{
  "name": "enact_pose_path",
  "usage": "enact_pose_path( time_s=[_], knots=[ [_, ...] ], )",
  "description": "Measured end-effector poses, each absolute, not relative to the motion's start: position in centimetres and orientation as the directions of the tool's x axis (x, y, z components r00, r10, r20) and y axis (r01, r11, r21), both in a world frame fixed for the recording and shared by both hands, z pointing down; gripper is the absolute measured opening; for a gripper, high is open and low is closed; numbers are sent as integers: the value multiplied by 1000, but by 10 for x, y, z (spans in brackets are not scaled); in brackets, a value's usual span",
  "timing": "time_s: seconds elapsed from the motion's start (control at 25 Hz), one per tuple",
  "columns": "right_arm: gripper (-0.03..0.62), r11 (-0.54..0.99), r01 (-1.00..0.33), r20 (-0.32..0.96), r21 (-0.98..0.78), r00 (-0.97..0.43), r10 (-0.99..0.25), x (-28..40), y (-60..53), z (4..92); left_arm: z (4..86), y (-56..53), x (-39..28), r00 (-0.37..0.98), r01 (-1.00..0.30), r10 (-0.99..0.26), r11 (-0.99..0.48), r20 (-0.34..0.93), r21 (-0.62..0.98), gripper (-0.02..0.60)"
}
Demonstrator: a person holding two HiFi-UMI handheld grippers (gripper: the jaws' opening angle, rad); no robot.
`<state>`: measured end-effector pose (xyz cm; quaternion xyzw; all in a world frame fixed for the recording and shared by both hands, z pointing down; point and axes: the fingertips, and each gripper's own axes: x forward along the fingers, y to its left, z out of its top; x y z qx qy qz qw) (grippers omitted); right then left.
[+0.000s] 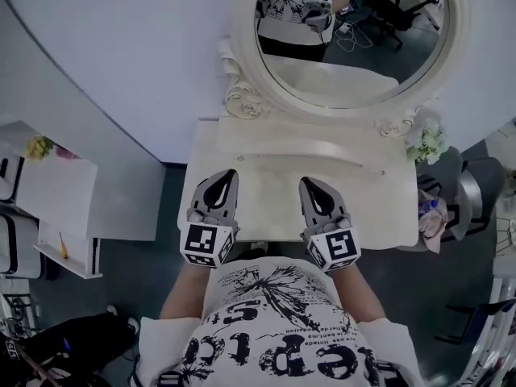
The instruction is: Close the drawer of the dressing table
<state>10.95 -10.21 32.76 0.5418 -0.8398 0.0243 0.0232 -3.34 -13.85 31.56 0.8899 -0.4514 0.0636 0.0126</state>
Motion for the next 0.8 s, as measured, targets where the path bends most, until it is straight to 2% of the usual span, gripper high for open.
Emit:
enact_pose_path(
  time_s=[0.12,0.52,0.8],
  knots=[
    [17,414,-910,74,-18,-414,-907,111,-98,328,310,-134,-33,571,-805,-813,-582,116,-112,19],
    [15,453,-891,86,-25,-454,-887,108,-93,327,310,-127,-14,606,-778,-788,-616,114,-122,19],
    [17,461,-887,96,-33,-462,-882,108,-93,330,314,-122,-12,655,-751,-747,-660,111,-11,19]
  ],
)
